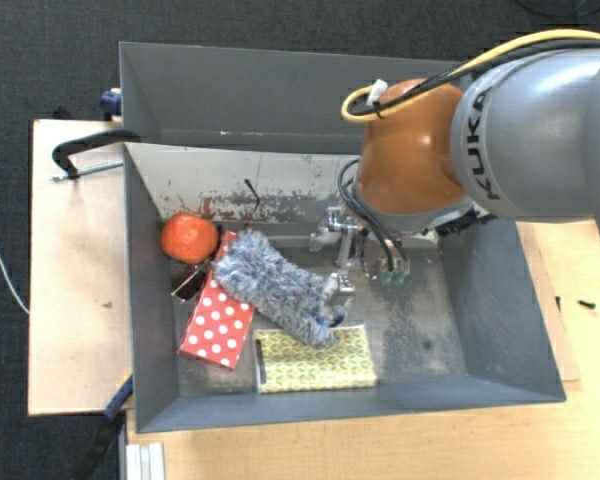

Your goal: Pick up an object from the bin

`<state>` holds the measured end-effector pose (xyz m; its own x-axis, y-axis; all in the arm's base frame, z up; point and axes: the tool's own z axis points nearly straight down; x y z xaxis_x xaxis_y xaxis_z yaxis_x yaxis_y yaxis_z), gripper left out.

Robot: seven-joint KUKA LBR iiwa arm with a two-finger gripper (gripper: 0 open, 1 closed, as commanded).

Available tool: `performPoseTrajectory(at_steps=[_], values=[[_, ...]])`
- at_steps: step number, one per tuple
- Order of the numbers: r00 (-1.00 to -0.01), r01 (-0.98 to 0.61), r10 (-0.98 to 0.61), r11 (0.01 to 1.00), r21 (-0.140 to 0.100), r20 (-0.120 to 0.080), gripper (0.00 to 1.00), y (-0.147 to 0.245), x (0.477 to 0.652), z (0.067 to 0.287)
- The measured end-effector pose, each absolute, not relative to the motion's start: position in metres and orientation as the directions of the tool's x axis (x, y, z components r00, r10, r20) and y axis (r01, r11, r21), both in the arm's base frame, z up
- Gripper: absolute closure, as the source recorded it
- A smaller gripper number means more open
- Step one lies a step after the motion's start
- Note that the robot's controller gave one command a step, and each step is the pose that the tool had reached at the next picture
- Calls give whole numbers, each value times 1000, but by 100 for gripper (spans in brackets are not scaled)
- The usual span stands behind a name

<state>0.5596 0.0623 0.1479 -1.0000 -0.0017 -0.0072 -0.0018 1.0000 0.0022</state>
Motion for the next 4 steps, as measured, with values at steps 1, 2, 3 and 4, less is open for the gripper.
performPoseTrajectory(at_steps=[1, 2, 3, 4], values=[[-990, 142, 142, 990, 1, 1, 0, 80, 561, 135], [-979, 205, 205, 979, 4, -7, 0, 86, 581, 122], [-924, 383, 383, 924, 1, 5, 0, 85, 577, 86], [-971, 241, 241, 971, 5, -6, 100, 82, 589, 76]])
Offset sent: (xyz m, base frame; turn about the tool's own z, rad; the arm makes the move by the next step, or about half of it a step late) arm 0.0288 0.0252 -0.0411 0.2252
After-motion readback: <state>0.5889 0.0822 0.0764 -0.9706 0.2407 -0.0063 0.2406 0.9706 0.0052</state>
